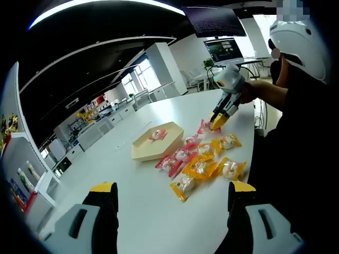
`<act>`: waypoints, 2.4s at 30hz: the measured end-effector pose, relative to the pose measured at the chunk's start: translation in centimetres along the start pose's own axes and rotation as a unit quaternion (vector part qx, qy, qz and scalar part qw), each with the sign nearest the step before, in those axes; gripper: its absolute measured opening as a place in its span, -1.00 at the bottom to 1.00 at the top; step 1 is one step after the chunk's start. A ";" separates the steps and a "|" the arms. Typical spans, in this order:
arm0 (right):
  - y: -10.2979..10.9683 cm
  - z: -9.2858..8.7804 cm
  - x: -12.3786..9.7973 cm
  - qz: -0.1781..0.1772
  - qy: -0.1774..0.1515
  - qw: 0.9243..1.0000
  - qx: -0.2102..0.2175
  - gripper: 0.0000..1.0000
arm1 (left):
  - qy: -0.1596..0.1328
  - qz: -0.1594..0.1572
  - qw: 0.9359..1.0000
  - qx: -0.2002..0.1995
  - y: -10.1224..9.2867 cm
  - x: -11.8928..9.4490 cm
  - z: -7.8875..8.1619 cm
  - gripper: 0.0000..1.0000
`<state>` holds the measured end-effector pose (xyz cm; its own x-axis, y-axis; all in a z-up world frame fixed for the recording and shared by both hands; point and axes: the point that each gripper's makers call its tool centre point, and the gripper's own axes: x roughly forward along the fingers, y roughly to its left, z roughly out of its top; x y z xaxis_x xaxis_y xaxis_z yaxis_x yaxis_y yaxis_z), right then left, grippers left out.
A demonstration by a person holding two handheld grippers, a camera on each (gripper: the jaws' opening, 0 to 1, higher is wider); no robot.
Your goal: Pick up the marshmallows scattered on the table and place them into the bowl on the table
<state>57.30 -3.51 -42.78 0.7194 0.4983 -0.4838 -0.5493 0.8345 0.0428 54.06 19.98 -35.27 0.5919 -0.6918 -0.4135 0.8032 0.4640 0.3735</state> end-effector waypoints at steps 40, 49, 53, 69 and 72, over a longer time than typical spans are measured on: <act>-4.6 4.6 -7.7 -0.063 -0.084 0.995 0.003 -0.75 | -0.003 0.007 1.000 -0.001 0.1 0.0 0.6 0.71; -4.5 4.9 -7.9 -0.063 -0.086 0.994 0.006 -0.75 | -0.006 0.006 1.000 -0.004 0.1 -0.1 0.7 0.76; -4.3 5.0 -7.9 -0.061 -0.084 0.995 0.004 -0.75 | -0.009 0.007 1.000 -0.003 0.1 -0.1 0.9 0.79; -4.2 8.3 -5.9 -0.038 -0.095 0.995 -0.009 -0.75 | -0.017 0.006 1.000 -0.008 0.3 -0.2 1.3 0.91; -3.9 9.1 -5.0 -0.030 -0.094 0.995 -0.017 -0.75 | -0.017 0.005 1.000 -0.008 0.4 -0.2 1.3 0.91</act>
<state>59.70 -7.16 -32.54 0.8168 0.4851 -0.3123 -0.5139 0.8578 -0.0119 54.15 19.56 -33.95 0.5977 -0.7057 -0.3805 0.7982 0.4798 0.3641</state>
